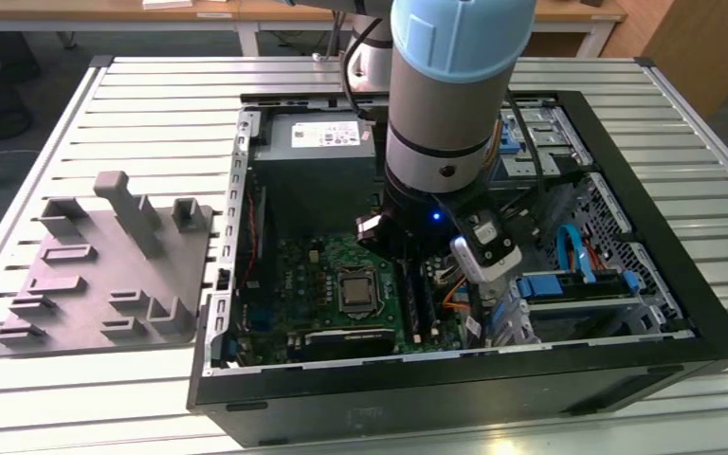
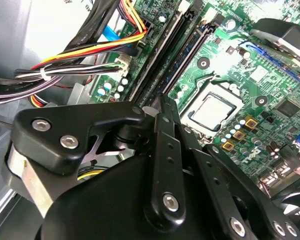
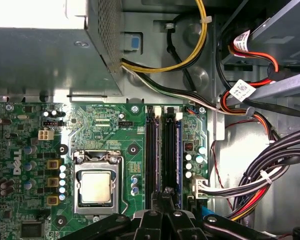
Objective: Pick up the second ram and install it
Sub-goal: 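Insert the second ram into the second slot, then press down the second ram until it locks into place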
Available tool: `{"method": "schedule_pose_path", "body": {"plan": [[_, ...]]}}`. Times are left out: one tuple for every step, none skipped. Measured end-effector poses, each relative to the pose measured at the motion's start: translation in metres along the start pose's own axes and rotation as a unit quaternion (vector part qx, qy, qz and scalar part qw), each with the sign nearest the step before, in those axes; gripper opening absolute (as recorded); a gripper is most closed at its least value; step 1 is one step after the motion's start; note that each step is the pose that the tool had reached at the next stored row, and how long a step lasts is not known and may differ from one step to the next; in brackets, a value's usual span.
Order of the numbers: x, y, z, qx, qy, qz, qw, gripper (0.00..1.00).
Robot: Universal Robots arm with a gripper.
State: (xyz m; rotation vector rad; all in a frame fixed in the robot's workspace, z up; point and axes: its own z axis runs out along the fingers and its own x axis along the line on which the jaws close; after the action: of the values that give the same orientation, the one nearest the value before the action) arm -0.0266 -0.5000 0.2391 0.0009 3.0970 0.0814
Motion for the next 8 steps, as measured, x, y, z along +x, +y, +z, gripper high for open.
{"method": "schedule_pose_path", "body": {"plan": [[0.0, 0.0, 0.0, 0.0, 0.0, 0.0, 1.0, 0.1], [0.0, 0.0, 0.0, 0.0, 0.0, 0.0, 1.0, 0.1], [0.0, 0.0, 0.0, 0.0, 0.0, 0.0, 1.0, 0.1], [0.0, 0.0, 0.0, 0.0, 0.0, 0.0, 1.0, 0.1], [0.0, 0.0, 0.0, -0.0001, 0.0, 0.0, 1.0, 0.1], [-0.0001, 0.0004, 0.0002, -0.0001, 0.0, 0.0, 1.0, 0.1], [-0.0001, 0.0011, 0.0003, 0.0, 0.0001, 0.0, 1.0, 0.1], [0.0, 0.0023, 0.0006, 0.0, 0.0001, 0.0, 1.0, 0.1]]}}
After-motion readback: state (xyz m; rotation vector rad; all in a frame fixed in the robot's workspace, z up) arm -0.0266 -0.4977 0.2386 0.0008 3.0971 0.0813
